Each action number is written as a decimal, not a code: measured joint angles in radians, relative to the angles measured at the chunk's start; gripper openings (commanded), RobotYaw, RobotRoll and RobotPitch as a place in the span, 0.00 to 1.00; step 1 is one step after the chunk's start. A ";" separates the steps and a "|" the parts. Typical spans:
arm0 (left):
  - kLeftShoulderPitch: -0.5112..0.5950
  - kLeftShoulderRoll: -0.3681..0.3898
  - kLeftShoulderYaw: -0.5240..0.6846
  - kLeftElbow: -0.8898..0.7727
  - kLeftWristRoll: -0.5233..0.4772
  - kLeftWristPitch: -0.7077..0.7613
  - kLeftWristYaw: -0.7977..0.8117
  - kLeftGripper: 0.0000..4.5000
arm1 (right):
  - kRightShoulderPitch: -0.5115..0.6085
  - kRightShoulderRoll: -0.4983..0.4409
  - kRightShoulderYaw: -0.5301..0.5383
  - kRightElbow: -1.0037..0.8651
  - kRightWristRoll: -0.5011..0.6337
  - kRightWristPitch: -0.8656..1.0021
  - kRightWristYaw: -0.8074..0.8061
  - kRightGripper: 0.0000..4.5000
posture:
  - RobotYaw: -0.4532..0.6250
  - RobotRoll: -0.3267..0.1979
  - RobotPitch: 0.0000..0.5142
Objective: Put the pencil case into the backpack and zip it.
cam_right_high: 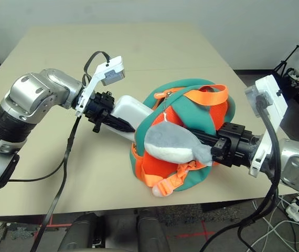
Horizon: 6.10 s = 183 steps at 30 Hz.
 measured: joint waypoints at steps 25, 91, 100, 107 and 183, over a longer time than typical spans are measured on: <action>-0.022 0.035 0.185 -0.018 -0.135 0.134 0.070 0.00 | -0.080 0.038 0.075 0.052 -0.105 -0.001 0.070 0.04 | 0.35 0.62 0.10; 0.022 0.014 0.177 -0.261 -0.137 -0.021 0.080 1.00 | -0.179 0.068 0.151 0.125 -0.184 0.006 0.115 0.04 | 0.39 0.62 0.11; 0.052 -0.031 0.099 -0.281 -0.037 -0.125 0.145 1.00 | -0.182 0.077 0.150 0.122 -0.188 0.016 0.114 0.04 | 0.37 0.62 0.12; 0.078 -0.070 0.046 -0.306 0.038 -0.173 0.202 1.00 | -0.182 0.077 0.148 0.121 -0.186 0.023 0.110 0.04 | 0.37 0.62 0.13; 0.126 -0.170 0.004 -0.270 0.201 -0.269 0.321 0.57 | -0.408 0.177 0.261 0.296 -0.458 0.100 0.297 0.04 | 0.45 0.62 0.13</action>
